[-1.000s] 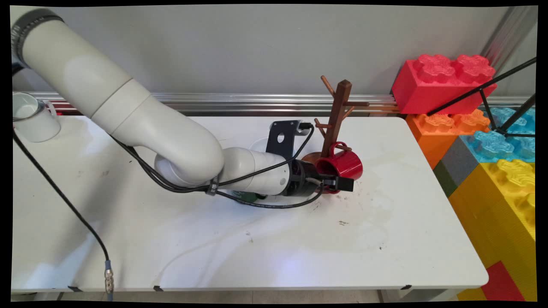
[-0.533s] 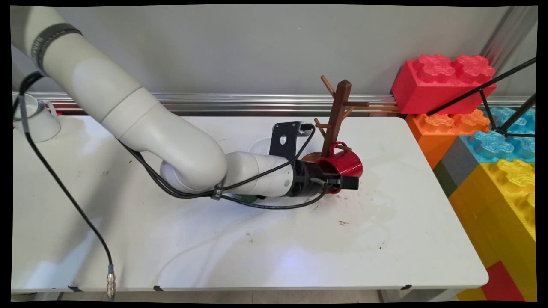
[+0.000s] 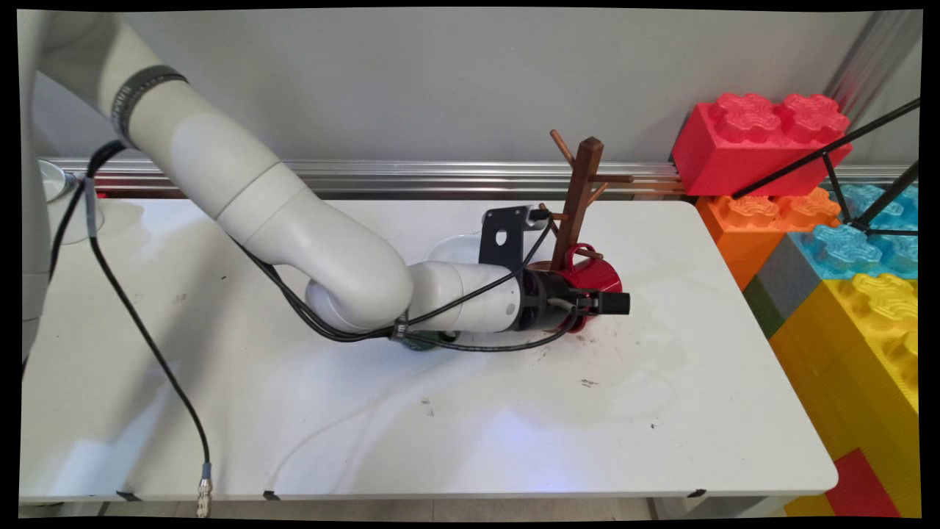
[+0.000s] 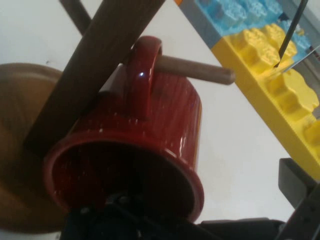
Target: Pick up the red mug from the rack
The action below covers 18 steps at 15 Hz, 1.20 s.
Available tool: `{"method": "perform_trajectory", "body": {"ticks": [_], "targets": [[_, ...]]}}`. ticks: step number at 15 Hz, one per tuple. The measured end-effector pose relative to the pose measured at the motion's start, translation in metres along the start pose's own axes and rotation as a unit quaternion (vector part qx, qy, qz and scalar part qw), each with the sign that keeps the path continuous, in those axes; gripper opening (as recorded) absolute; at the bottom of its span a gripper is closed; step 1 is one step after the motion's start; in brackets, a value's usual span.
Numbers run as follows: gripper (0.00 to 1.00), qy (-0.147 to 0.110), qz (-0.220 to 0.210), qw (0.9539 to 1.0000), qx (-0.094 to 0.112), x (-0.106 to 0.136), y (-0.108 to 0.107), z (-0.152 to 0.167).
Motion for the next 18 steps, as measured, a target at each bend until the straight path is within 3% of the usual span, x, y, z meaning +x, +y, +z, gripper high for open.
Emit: {"method": "perform_trajectory", "body": {"ticks": [11, 12, 18], "targets": [[1.00, 0.006, -0.015, 0.9998, -0.006, -0.002, -0.007, 0.013], [0.00, 0.009, -0.014, 0.9998, -0.006, -0.001, -0.007, 0.013], [0.00, 0.015, -0.009, 0.9999, 0.000, 0.003, -0.011, 0.013]]}}
